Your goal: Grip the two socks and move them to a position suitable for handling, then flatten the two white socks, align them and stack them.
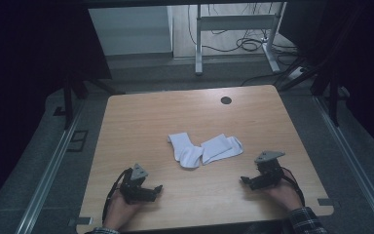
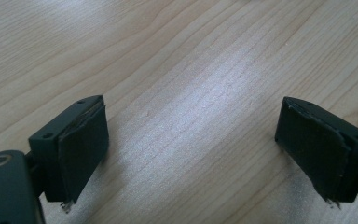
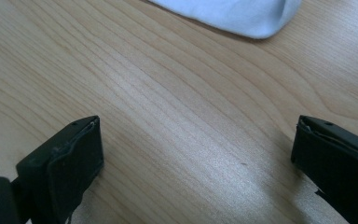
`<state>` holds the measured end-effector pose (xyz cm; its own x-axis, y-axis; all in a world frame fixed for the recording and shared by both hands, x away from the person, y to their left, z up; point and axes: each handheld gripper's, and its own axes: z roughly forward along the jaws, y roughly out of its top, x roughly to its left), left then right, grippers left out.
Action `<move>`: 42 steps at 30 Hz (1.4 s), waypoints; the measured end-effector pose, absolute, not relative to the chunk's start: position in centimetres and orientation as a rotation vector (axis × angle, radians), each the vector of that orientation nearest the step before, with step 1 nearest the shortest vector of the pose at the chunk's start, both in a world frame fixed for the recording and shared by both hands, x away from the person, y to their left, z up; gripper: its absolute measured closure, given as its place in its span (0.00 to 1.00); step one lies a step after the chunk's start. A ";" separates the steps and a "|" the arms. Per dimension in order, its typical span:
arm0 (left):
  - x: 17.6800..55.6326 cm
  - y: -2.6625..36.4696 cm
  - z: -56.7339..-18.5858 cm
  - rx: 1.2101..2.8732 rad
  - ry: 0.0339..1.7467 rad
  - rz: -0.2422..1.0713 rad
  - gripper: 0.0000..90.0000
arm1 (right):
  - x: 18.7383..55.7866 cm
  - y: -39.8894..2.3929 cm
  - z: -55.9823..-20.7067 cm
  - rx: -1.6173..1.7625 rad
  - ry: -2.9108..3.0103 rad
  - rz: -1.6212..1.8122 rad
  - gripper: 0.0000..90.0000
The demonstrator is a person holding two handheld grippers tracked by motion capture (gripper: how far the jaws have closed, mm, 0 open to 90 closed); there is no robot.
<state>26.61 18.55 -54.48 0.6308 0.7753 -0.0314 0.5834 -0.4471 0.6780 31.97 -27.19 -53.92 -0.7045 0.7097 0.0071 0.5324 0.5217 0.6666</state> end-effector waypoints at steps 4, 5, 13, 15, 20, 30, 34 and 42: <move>26.6 18.6 -54.5 2.188 1.057 0.374 0.11 | 32.0 -27.2 -53.8 1.049 2.500 0.949 0.04; 26.6 18.5 -54.5 2.188 1.057 0.374 0.11 | 32.0 -27.2 -53.8 1.051 2.497 0.948 0.05; 26.6 18.6 -54.5 2.187 1.058 0.374 0.11 | 32.0 -27.4 -53.6 1.061 2.494 0.947 0.12; 26.6 18.6 -54.5 2.187 1.058 0.374 0.11 | 32.0 -27.4 -53.5 1.067 2.493 0.942 0.14; 26.6 18.6 -54.5 2.188 1.058 0.374 0.11 | 32.1 -27.3 -53.2 1.080 2.487 0.936 0.18; 26.6 18.6 -54.5 2.189 1.057 0.375 0.11 | 32.2 -26.9 -52.1 1.087 2.469 0.985 0.23; 26.6 18.6 -54.5 2.189 1.057 0.374 0.11 | 32.3 -26.7 -51.6 1.088 2.455 1.019 0.25; 26.6 18.5 -54.5 2.186 1.062 0.376 0.11 | 32.8 -25.7 -51.0 1.057 2.473 1.023 0.28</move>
